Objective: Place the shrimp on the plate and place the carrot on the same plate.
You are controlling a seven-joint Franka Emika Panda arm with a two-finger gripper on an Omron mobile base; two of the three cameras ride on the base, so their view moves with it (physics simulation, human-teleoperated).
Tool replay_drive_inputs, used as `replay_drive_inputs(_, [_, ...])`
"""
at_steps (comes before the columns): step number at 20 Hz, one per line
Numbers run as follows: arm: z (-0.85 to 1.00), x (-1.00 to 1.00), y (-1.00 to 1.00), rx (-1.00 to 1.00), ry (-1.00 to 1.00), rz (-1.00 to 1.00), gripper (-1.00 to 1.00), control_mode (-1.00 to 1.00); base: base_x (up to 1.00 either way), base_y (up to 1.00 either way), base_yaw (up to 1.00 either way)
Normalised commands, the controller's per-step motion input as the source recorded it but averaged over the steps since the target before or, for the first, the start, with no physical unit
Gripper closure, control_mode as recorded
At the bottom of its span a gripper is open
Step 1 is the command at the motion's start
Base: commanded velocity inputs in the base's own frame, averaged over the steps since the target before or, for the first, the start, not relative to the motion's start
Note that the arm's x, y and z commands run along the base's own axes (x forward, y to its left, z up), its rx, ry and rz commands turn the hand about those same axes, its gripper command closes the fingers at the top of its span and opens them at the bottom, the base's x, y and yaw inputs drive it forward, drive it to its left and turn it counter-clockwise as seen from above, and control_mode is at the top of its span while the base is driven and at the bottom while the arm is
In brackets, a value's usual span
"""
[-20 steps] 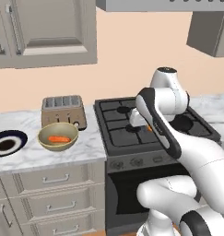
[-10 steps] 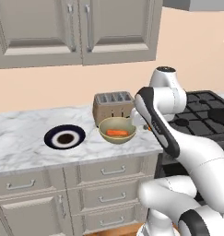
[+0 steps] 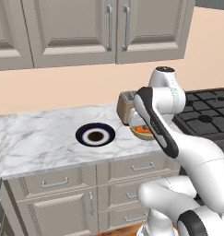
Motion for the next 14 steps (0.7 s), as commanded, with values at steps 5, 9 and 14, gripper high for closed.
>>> replay_drive_inputs(5, [0.00,0.00,0.00,0.00,0.00,0.00,1.00,1.00,0.56,0.45,-0.08])
replay_drive_inputs(9, [0.00,0.00,0.00,0.00,0.00,0.00,1.00,1.00,0.50,0.24,-0.01])
replay_drive_inputs(14, [0.00,0.00,0.00,0.00,0.00,0.00,1.00,1.00,0.07,0.06,0.00])
